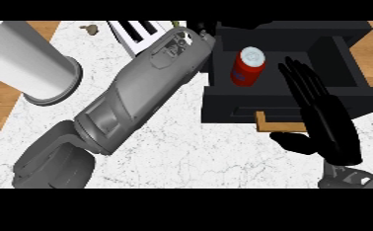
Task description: Pick up the can, place it into the drawer and close the drawer
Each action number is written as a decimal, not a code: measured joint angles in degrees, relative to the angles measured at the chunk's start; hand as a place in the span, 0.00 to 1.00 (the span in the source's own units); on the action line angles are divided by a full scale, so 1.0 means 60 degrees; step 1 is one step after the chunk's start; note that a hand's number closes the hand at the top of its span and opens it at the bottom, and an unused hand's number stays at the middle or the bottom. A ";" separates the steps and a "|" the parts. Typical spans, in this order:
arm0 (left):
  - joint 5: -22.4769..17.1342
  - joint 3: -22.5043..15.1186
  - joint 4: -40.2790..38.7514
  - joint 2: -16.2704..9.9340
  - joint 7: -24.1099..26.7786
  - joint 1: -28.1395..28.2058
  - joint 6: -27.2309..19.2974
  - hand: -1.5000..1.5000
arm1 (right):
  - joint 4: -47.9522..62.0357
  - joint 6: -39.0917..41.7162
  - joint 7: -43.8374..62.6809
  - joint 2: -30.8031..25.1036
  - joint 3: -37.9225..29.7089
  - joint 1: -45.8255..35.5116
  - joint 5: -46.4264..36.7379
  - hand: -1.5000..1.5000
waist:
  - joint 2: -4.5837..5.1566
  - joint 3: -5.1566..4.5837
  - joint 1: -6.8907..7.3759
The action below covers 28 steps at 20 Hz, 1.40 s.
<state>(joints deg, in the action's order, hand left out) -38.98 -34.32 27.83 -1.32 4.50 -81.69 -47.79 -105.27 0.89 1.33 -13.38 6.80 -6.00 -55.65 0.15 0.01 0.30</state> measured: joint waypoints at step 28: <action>0.1182 -0.0366 0.5201 -0.3591 -0.3250 0.2345 0.0328 0.00 | 0.9186 -0.5405 -0.1250 0.0670 -0.1920 -0.4714 -0.1976 0.00 | -0.0092 -0.0106 0.0594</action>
<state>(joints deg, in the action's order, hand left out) -31.88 -36.52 59.03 -22.87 -15.00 -67.62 -45.82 -50.16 -31.54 -6.17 -9.36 -4.71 -34.29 -67.51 -0.40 -0.63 3.86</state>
